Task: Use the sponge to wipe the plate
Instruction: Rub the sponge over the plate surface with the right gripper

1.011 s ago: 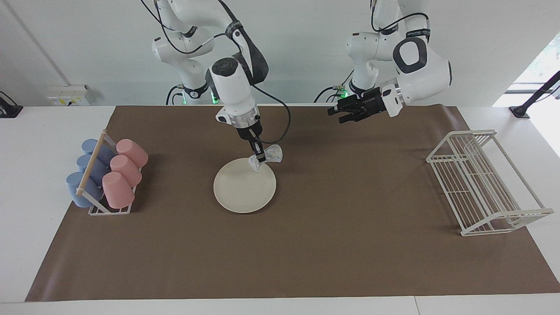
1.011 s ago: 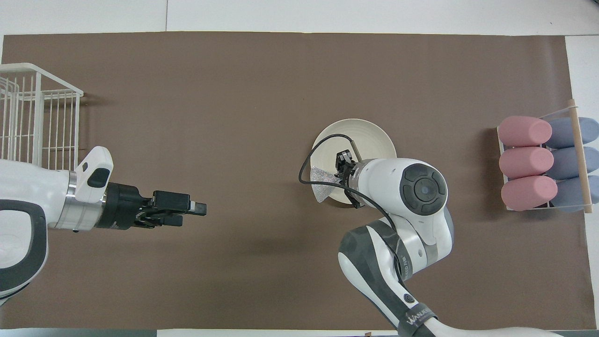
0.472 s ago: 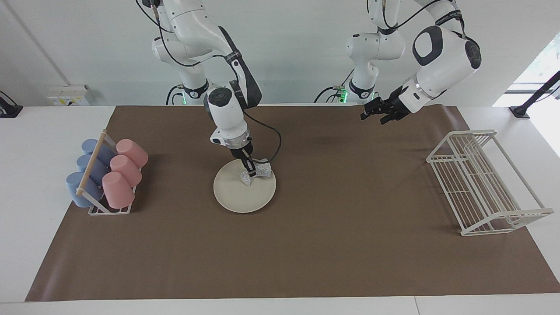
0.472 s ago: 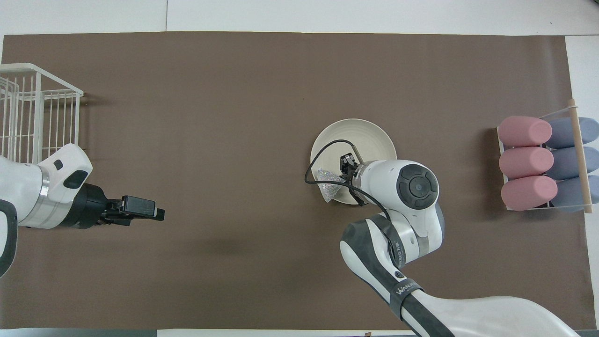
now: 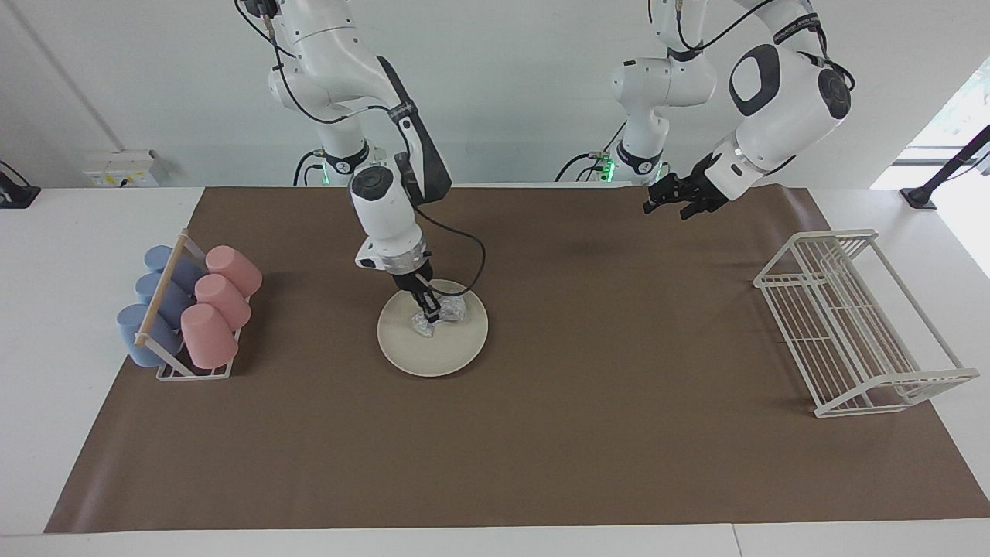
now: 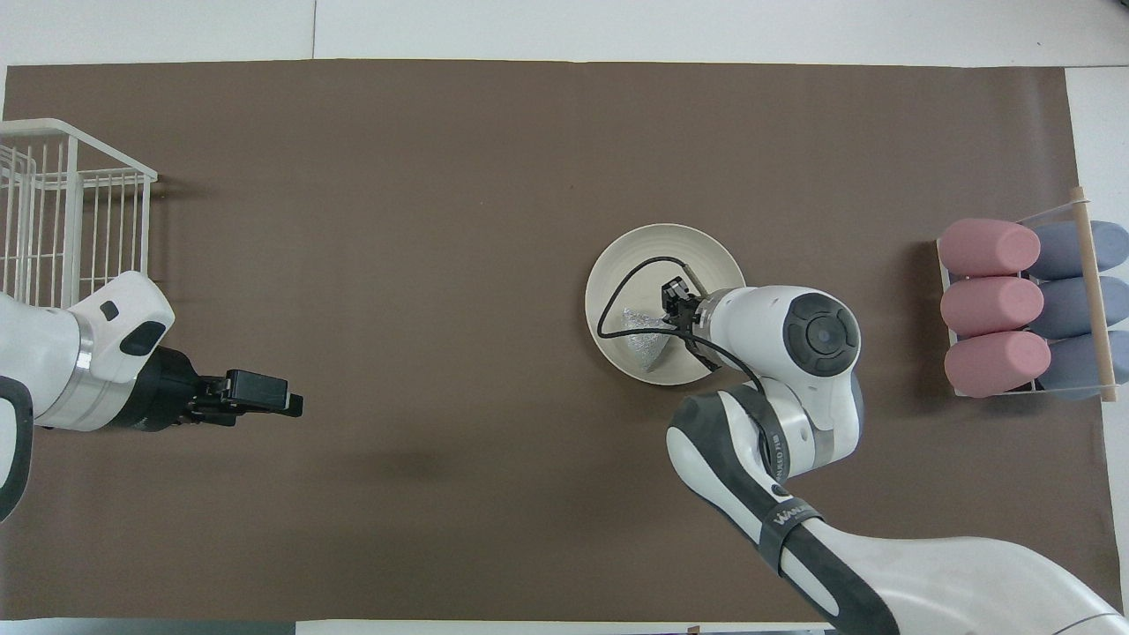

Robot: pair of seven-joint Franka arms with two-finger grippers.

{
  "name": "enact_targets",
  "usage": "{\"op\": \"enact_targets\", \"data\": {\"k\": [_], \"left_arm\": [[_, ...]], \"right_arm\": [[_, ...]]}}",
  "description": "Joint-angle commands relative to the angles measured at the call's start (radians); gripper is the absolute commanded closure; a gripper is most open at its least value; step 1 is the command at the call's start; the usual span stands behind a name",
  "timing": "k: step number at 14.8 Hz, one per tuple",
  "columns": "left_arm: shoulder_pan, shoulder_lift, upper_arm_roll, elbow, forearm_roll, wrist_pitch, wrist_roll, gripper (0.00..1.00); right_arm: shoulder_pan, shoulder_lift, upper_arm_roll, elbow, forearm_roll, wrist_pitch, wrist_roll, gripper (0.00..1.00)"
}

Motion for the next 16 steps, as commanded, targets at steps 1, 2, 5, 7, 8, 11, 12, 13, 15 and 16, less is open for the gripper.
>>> {"op": "enact_targets", "data": {"k": [1,2,5,7,8,11,12,13,15,16], "left_arm": [[0.007,0.001,-0.002,0.016,0.041,-0.021,-0.025,0.0],[0.007,0.001,-0.002,0.014,0.044,-0.02,-0.025,0.0],[0.019,0.0,-0.001,0.014,0.045,-0.023,-0.025,0.0],[0.019,0.001,-0.001,0.014,0.049,-0.021,-0.027,0.0],[0.021,0.001,-0.002,0.014,0.049,-0.021,-0.027,0.0],[0.019,0.001,-0.002,0.016,0.049,-0.018,-0.034,0.0],[0.019,0.001,-0.002,0.016,0.049,-0.015,-0.045,0.0],[0.018,0.001,-0.002,0.016,0.049,-0.012,-0.053,0.0],[0.018,0.001,-0.004,0.016,0.049,-0.009,-0.059,0.0],[0.018,0.001,-0.002,0.016,0.05,-0.009,-0.059,0.0]], "right_arm": [[-0.078,0.034,0.01,-0.015,0.007,0.023,-0.124,1.0],[-0.069,0.034,0.01,-0.018,0.008,0.024,-0.118,1.0],[0.01,0.031,0.012,-0.029,0.01,0.03,0.003,1.0],[0.055,0.033,0.012,-0.029,0.01,0.038,0.087,1.0],[0.074,0.034,0.012,-0.03,0.01,0.065,0.123,1.0],[0.081,0.039,0.013,-0.03,0.01,0.081,0.155,1.0],[0.08,0.04,0.012,-0.03,0.01,0.081,0.151,1.0],[0.072,0.04,0.01,-0.03,0.008,0.081,0.137,1.0],[0.022,0.039,0.009,-0.03,0.008,0.073,-0.005,1.0],[-0.015,0.039,0.009,-0.03,0.008,0.07,-0.047,1.0]]}}
